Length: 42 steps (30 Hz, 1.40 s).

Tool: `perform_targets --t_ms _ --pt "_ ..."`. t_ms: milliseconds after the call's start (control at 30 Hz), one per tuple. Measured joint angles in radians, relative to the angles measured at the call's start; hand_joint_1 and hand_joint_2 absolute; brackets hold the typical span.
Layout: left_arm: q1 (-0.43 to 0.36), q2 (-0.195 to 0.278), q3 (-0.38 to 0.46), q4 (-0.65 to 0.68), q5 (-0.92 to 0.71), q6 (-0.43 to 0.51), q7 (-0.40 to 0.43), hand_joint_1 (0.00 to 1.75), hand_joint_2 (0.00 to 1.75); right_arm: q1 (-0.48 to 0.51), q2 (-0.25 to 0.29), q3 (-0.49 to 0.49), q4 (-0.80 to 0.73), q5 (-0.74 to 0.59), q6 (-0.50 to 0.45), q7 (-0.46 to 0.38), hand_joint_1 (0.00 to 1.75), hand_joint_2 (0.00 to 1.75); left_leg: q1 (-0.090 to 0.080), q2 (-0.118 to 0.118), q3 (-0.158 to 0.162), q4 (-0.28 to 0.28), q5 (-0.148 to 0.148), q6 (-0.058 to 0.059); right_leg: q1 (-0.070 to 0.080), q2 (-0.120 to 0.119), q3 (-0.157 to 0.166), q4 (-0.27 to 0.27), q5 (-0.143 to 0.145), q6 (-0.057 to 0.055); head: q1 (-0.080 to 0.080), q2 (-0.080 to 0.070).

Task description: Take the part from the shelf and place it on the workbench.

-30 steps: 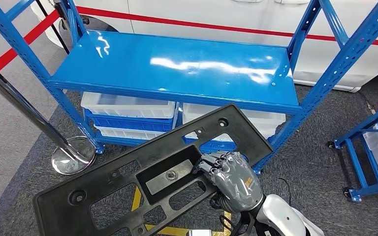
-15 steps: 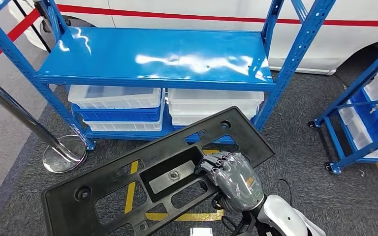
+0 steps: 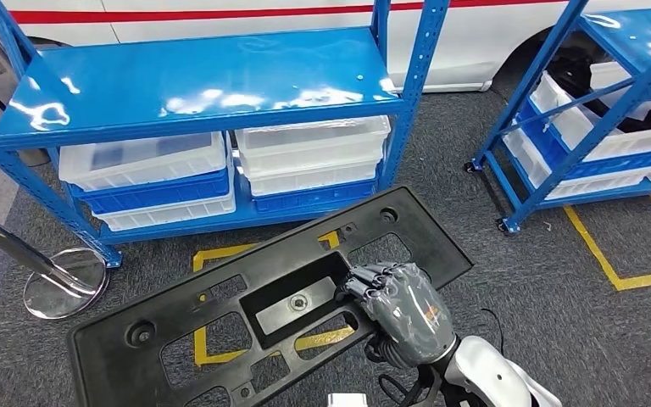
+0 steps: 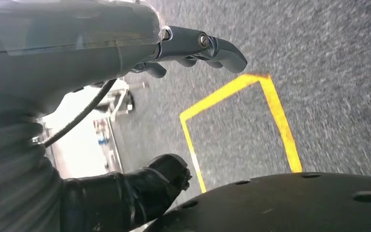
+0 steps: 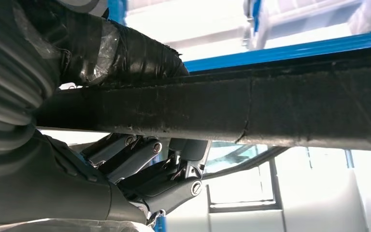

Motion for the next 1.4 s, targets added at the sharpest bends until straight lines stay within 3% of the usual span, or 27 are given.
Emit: perform_targets --t_ms 33,67,133,200,267,300,333,367,433,467,533,600,633,700,767,800,833,867,933,1000,1033,1100,1167,1233,1300,1333,1400 --pt "-0.001 0.000 0.000 0.000 -0.001 0.000 0.000 0.00 1.75 -0.002 0.000 0.000 0.000 0.000 0.001 0.000 1.75 1.75 0.000 0.009 -0.002 0.002 0.008 -0.005 0.006 -0.008 0.027 -0.048 -0.022 -0.009 0.000 0.000" --pt "-0.001 0.000 0.000 0.000 -0.001 0.000 0.000 0.00 1.75 -0.002 -0.001 0.000 0.000 0.000 0.001 0.001 1.75 1.75 0.001 0.018 -0.002 0.000 0.017 -0.010 0.008 -0.004 0.030 -0.069 -0.024 -0.018 0.000 0.000" --pt "0.000 0.001 0.000 0.000 -0.001 0.000 0.000 0.00 1.75 -0.003 -0.001 0.000 0.000 -0.001 0.003 0.002 1.75 1.75 0.004 0.006 -0.009 0.005 0.010 -0.025 0.004 0.013 0.006 -0.074 0.000 -0.037 0.000 0.000" --pt "0.002 0.002 0.001 0.000 -0.001 0.000 0.000 0.00 1.75 -0.005 -0.001 0.000 0.000 -0.002 0.006 0.004 1.75 1.75 0.007 -0.049 -0.028 0.061 -0.069 -0.038 -0.002 0.031 -0.023 -0.078 0.029 -0.053 0.000 0.000" --pt "0.004 0.004 0.001 0.000 -0.001 0.001 0.000 0.00 1.75 -0.008 -0.001 0.000 0.000 -0.003 0.009 0.008 1.75 1.75 0.010 -0.089 -0.049 0.177 -0.166 -0.043 -0.002 0.054 -0.057 -0.075 0.058 -0.059 -0.001 0.000" --pt "0.005 0.004 0.001 0.000 -0.001 0.001 0.000 0.00 1.75 -0.008 -0.001 0.000 0.000 -0.003 0.010 0.009 1.75 1.75 0.010 -0.095 -0.053 0.231 -0.186 -0.043 -0.002 0.067 -0.076 -0.072 0.072 -0.059 -0.001 0.000" --pt "0.006 0.004 0.002 0.000 -0.001 0.001 0.000 0.00 1.75 -0.008 -0.001 0.000 0.000 -0.003 0.011 0.010 1.75 1.75 0.011 -0.096 -0.044 0.259 -0.179 -0.044 -0.002 0.079 -0.095 -0.067 0.085 -0.057 -0.001 0.000" --pt "0.006 0.004 0.002 0.000 -0.001 0.001 0.000 0.00 1.75 -0.008 -0.001 0.000 0.000 -0.003 0.012 0.011 1.75 1.75 0.012 -0.098 -0.021 0.253 -0.154 -0.043 -0.003 0.091 -0.115 -0.060 0.096 -0.054 -0.001 0.000" --pt "0.005 0.004 0.002 0.000 0.000 0.001 0.000 0.00 1.75 -0.009 0.000 0.000 0.000 -0.003 0.015 0.013 1.75 1.75 0.016 -0.127 0.066 0.149 -0.110 -0.040 -0.007 0.114 -0.151 -0.044 0.114 -0.044 -0.001 0.000" --pt "0.005 0.004 0.002 0.000 0.000 0.001 0.000 0.00 1.75 -0.011 0.001 0.000 0.000 -0.004 0.016 0.014 1.75 1.75 0.018 -0.153 0.117 0.073 -0.111 -0.038 -0.008 0.125 -0.166 -0.036 0.122 -0.038 -0.001 0.000" --pt "0.007 0.004 0.002 0.000 0.001 0.001 0.000 0.00 1.75 -0.016 0.004 0.000 0.000 -0.006 0.019 0.017 1.75 1.75 0.018 -0.190 0.171 -0.019 -0.132 -0.033 -0.008 0.146 -0.182 -0.030 0.141 -0.025 0.000 0.000" --pt "0.006 0.004 0.004 0.000 0.002 0.002 0.000 0.00 1.75 -0.020 0.008 0.000 0.001 -0.010 0.025 0.020 1.75 1.75 0.016 -0.174 0.168 -0.034 -0.125 -0.024 -0.009 0.164 -0.190 -0.037 0.164 -0.010 0.000 0.000" --pt "0.005 0.004 0.006 0.000 0.002 0.002 0.000 0.00 1.75 -0.021 0.009 0.000 0.001 -0.013 0.028 0.021 1.75 1.75 0.017 -0.160 0.160 -0.037 -0.114 -0.016 -0.009 0.159 -0.197 -0.035 0.159 -0.006 0.001 0.000" --pt "0.001 0.003 0.008 0.000 0.002 0.003 0.000 0.00 1.75 -0.025 0.012 0.001 0.002 -0.017 0.032 0.023 1.75 1.75 0.019 -0.129 0.137 -0.043 -0.089 0.002 -0.009 0.118 -0.220 0.019 0.088 -0.001 0.004 0.000" --pt "-0.001 0.003 0.010 0.000 0.002 0.003 0.000 0.00 1.75 -0.029 0.017 0.001 0.003 -0.020 0.033 0.024 1.75 1.75 0.012 -0.098 0.109 -0.040 -0.066 0.010 -0.010 0.078 -0.247 0.140 -0.018 0.005 0.005 0.000" --pt "-0.001 0.003 0.012 0.000 0.002 0.003 0.000 0.00 1.75 -0.031 0.019 0.001 0.004 -0.021 0.033 0.025 1.75 1.75 0.009 -0.082 0.093 -0.038 -0.056 0.011 -0.010 0.071 -0.254 0.202 -0.044 0.008 0.005 0.000" --pt "0.000 0.003 0.013 0.000 0.002 0.003 0.000 0.00 1.75 -0.031 0.021 0.001 0.005 -0.021 0.034 0.026 1.75 1.75 0.007 -0.067 0.077 -0.034 -0.047 0.011 -0.010 0.068 -0.251 0.244 -0.043 0.009 0.006 0.000" --pt "0.000 0.003 0.015 0.000 0.003 0.003 0.000 0.00 1.75 -0.032 0.023 0.001 0.007 -0.021 0.034 0.027 1.75 1.75 0.004 -0.053 0.061 -0.030 -0.039 0.010 -0.010 0.066 -0.232 0.254 -0.020 0.009 0.005 0.000" --pt "-0.002 0.003 0.017 0.000 0.003 0.003 0.001 0.00 1.75 -0.035 0.029 0.001 0.010 -0.022 0.037 0.033 1.75 1.75 0.000 -0.029 0.033 -0.020 -0.025 0.008 -0.005 0.047 -0.140 0.168 0.028 -0.003 0.005 0.000" --pt "-0.002 0.000 0.018 0.000 0.003 0.003 0.001 0.00 1.75 -0.044 0.034 0.001 0.011 -0.024 0.040 0.038 1.75 1.75 -0.004 -0.011 0.018 -0.013 -0.012 0.001 0.008 0.010 -0.024 0.010 0.011 -0.021 0.005 0.000" --pt "-0.002 -0.001 0.018 0.000 0.003 0.003 0.001 0.00 1.75 -0.049 0.036 0.001 0.011 -0.026 0.042 0.040 1.75 1.75 -0.003 -0.002 0.016 -0.014 -0.005 -0.004 0.016 -0.002 0.010 -0.046 -0.005 -0.029 0.005 0.000" --pt "-0.003 -0.003 0.019 0.000 0.002 0.003 0.001 0.00 1.75 -0.056 0.040 0.001 0.011 -0.028 0.045 0.042 1.75 1.75 0.000 0.014 0.014 -0.021 0.012 -0.016 0.022 0.004 0.021 -0.092 -0.006 -0.042 0.006 0.000" --pt "-0.003 -0.003 0.019 0.000 0.002 0.003 0.001 0.00 1.75 -0.060 0.047 0.001 0.013 -0.031 0.048 0.045 1.75 1.75 0.004 -0.017 0.006 -0.011 -0.010 -0.029 0.017 0.020 0.002 -0.105 0.023 -0.057 0.005 0.000" --pt "-0.001 -0.004 0.019 0.000 0.002 0.003 0.002 0.00 1.75 -0.066 0.054 0.002 0.016 -0.033 0.051 0.049 1.75 1.75 0.007 -0.075 -0.013 0.062 -0.098 -0.039 0.010 0.036 -0.024 -0.110 0.051 -0.068 0.004 0.000" --pt "0.002 -0.003 0.019 0.000 0.002 0.003 0.002 0.00 1.75 -0.069 0.059 0.003 0.020 -0.036 0.053 0.051 1.75 1.75 0.009 -0.096 -0.037 0.186 -0.180 -0.043 0.009 0.058 -0.057 -0.101 0.073 -0.071 0.005 0.000" --pt "0.003 -0.002 0.019 0.000 0.002 0.003 0.002 0.00 1.75 -0.069 0.062 0.004 0.022 -0.037 0.054 0.052 1.75 1.75 0.011 -0.097 -0.039 0.230 -0.188 -0.045 0.008 0.069 -0.076 -0.094 0.083 -0.069 0.005 0.000" --pt "0.003 -0.002 0.019 0.000 0.002 0.003 0.002 0.00 1.75 -0.069 0.064 0.007 0.026 -0.039 0.056 0.053 1.75 1.75 0.017 -0.101 0.001 0.223 -0.146 -0.052 0.002 0.093 -0.117 -0.073 0.099 -0.060 0.005 0.000"
